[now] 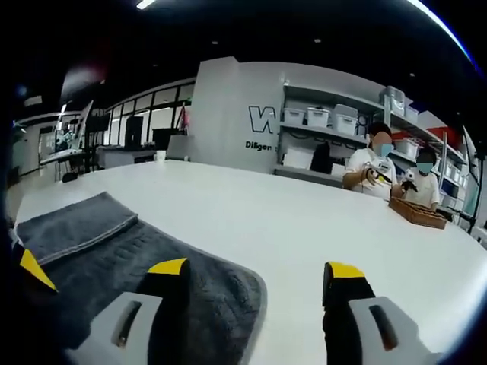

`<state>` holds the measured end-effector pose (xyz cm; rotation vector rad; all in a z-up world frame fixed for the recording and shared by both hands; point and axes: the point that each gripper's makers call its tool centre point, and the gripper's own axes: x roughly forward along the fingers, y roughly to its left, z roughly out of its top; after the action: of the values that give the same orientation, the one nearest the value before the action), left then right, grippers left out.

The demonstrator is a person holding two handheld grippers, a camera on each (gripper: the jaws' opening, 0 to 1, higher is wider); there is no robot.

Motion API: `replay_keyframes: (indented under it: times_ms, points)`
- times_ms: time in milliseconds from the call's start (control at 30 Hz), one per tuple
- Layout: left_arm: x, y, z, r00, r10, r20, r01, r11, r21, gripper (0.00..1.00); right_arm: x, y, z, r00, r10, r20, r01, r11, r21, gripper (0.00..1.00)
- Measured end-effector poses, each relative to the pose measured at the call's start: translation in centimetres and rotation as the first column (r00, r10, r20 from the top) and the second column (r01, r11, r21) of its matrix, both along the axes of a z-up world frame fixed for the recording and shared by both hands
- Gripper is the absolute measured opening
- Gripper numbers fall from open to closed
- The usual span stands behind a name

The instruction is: Open the folded towel by lifting each exposed corner and separating the folded layers until the towel lies flat within the target outline without major curled edges

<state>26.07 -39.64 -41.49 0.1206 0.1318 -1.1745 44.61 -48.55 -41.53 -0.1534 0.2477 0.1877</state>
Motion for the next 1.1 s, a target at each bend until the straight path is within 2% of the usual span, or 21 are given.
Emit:
replay_keyframes:
  times_ms: [100, 633, 767, 1100]
  points:
    - [0.3, 1.0, 0.1, 1.0, 0.022, 0.009, -0.022, 1.0, 0.002, 0.98, 0.0, 0.1, 0.2, 1.0, -0.011, 0.018, 0.012, 1.0, -0.013, 0.77]
    - [1.0, 4.6, 0.0, 0.993, 0.109, 0.045, -0.111, 0.993, 0.046, 0.97, -0.6, 3.4, 1.0, 0.999, 0.046, 0.013, -0.046, 0.999, -0.02, 0.72]
    - [0.8, 6.2, -0.2, 0.991, 0.124, 0.059, -0.128, 0.99, 0.067, 0.96, -0.5, 4.2, 1.1, 0.998, 0.059, 0.012, -0.059, 0.998, -0.018, 0.72]
    - [0.5, 9.7, -0.6, 0.986, 0.159, 0.047, -0.162, 0.983, 0.083, 0.94, -0.3, 6.6, 1.0, 0.995, 0.097, 0.006, -0.097, 0.995, -0.005, 0.7]
